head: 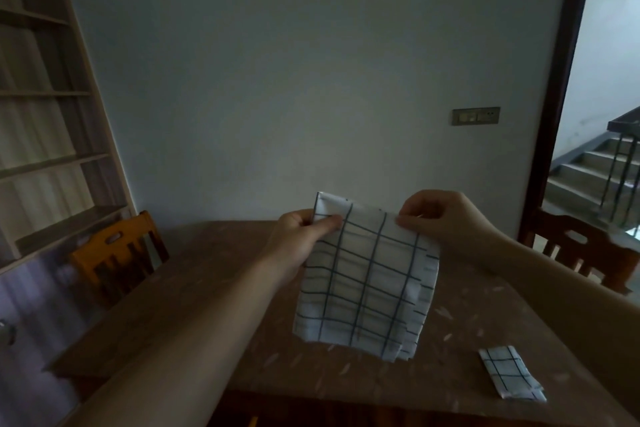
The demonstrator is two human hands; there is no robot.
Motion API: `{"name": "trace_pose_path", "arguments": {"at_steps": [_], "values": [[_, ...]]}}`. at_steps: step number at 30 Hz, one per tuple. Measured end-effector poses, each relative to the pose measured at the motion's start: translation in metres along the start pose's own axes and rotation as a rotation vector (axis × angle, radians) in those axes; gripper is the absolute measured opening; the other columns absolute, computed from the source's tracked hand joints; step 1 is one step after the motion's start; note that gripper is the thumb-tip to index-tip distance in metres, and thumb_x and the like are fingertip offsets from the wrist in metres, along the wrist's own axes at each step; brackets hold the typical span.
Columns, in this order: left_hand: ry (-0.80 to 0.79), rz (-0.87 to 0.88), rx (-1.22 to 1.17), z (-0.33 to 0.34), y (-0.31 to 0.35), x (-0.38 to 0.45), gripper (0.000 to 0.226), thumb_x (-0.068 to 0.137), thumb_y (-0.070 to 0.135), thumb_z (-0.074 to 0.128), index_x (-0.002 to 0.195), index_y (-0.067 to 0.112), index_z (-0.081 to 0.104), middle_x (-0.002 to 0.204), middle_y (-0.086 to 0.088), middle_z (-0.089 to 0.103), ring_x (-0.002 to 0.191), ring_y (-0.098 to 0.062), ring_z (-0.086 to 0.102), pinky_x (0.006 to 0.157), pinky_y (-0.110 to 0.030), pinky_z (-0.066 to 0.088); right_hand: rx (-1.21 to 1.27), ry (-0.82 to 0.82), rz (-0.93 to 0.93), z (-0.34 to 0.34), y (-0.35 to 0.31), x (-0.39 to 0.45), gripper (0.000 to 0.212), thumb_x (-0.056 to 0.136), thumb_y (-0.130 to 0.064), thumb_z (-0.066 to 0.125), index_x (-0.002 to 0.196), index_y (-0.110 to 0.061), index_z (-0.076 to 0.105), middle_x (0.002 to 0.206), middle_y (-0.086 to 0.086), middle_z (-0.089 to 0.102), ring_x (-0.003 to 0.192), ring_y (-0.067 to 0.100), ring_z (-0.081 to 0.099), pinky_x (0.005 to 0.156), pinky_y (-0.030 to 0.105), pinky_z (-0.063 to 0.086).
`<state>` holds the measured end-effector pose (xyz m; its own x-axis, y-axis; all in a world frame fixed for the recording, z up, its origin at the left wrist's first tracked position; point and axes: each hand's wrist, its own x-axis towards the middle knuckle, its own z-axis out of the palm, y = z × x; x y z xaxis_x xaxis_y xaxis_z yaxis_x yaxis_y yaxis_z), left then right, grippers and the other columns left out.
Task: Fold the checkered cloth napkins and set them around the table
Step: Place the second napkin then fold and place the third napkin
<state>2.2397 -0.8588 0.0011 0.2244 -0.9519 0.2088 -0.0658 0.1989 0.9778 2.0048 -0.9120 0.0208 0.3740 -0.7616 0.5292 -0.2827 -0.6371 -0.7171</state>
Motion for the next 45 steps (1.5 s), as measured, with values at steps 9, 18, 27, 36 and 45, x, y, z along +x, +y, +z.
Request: {"name": "trace_pose_path", "arguments": {"at_steps": [9,18,27,36,45], "values": [[-0.003,0.066,0.096,-0.006,0.004,-0.003,0.002,0.079,0.014,0.077,0.08,0.015,0.077,0.087,-0.008,0.077,0.086,-0.027,0.073,0.087,-0.044,0.057,-0.067,-0.054,0.018,-0.007,0.0,-0.001,0.008,0.075,-0.022,0.08,0.069,-0.023,0.075,0.072,-0.003,0.074,0.062,0.003,0.063,0.06,0.012,0.048],[-0.239,0.504,0.769,-0.025,0.063,-0.002,0.024,0.078,0.019,0.079,0.093,0.036,0.07,0.094,0.018,0.07,0.084,0.002,0.064,0.074,-0.014,0.048,-0.193,-0.105,0.032,-0.034,-0.015,0.01,0.007,0.075,-0.024,0.08,0.07,-0.027,0.075,0.072,-0.015,0.073,0.062,-0.003,0.065,0.061,0.007,0.047],[-0.108,0.602,0.942,-0.027,0.076,0.001,0.017,0.072,0.034,0.083,0.068,0.032,0.067,0.064,0.006,0.066,0.062,-0.012,0.063,0.057,-0.022,0.042,-0.204,-0.044,-0.054,-0.046,-0.021,0.006,0.007,0.078,-0.021,0.077,0.075,-0.026,0.075,0.074,-0.009,0.074,0.067,0.013,0.07,0.064,0.019,0.055],[-0.134,0.487,0.895,-0.027,0.079,0.005,0.013,0.083,0.032,0.074,0.086,0.02,0.079,0.076,0.014,0.073,0.069,0.002,0.068,0.064,-0.014,0.051,-0.3,0.01,-0.108,-0.051,-0.021,0.005,0.013,0.083,-0.014,0.073,0.085,-0.027,0.074,0.08,-0.014,0.072,0.072,-0.001,0.068,0.07,0.016,0.053],[-0.08,0.504,0.67,-0.028,0.074,0.007,0.018,0.075,0.019,0.081,0.086,0.03,0.072,0.079,0.005,0.074,0.074,-0.006,0.07,0.074,-0.018,0.055,-0.264,0.13,-0.124,-0.053,-0.022,0.001,0.018,0.08,-0.012,0.075,0.096,-0.023,0.074,0.078,-0.011,0.072,0.069,0.0,0.07,0.072,0.012,0.055]]}}
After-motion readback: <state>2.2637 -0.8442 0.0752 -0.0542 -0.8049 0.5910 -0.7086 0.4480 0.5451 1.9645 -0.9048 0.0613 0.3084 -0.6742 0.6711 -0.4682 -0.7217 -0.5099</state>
